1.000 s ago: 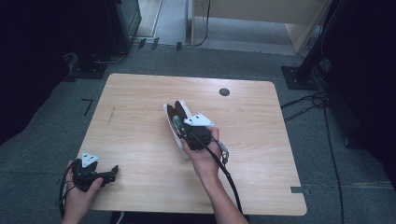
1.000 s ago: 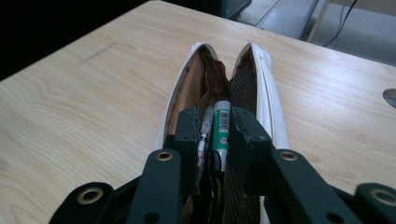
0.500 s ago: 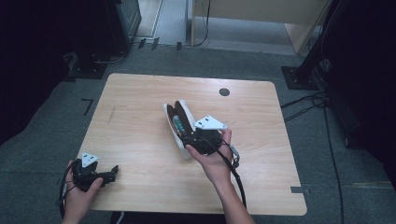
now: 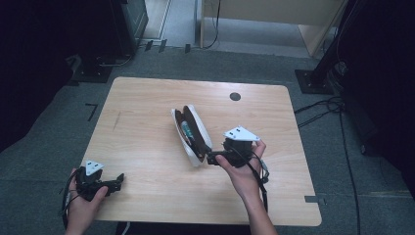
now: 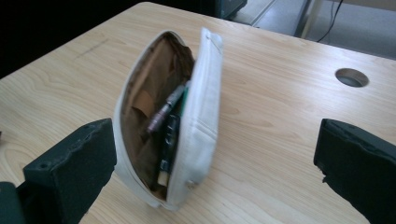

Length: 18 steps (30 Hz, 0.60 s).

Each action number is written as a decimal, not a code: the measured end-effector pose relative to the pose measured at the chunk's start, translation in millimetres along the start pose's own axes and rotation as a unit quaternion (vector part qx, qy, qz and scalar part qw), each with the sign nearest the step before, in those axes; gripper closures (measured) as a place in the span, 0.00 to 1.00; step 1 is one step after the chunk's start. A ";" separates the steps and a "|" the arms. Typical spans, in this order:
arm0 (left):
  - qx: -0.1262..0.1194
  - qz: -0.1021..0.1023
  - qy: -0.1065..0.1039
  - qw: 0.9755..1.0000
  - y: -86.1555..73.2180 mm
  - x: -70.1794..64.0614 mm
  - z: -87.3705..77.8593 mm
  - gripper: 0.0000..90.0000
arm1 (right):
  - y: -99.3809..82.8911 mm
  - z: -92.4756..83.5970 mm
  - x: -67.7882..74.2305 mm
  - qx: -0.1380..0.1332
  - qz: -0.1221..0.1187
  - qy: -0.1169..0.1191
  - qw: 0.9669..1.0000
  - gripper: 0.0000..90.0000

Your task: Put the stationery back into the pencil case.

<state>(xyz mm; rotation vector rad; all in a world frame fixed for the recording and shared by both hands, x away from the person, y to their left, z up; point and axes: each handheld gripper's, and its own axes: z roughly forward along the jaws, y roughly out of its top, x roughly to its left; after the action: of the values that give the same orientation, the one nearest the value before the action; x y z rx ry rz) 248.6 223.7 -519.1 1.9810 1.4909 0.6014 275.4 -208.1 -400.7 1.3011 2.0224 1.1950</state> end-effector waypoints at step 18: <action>0.000 0.000 0.000 1.000 0.0 -0.1 0.0 0.00 | -40.5 -18.3 -47.0 0.025 0.026 -0.043 0.998 0.00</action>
<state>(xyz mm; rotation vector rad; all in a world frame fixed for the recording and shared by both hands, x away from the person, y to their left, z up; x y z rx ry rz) 248.6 223.6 -519.1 1.9802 1.4920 0.6015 263.0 -264.9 -429.2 1.4137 1.9799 1.0984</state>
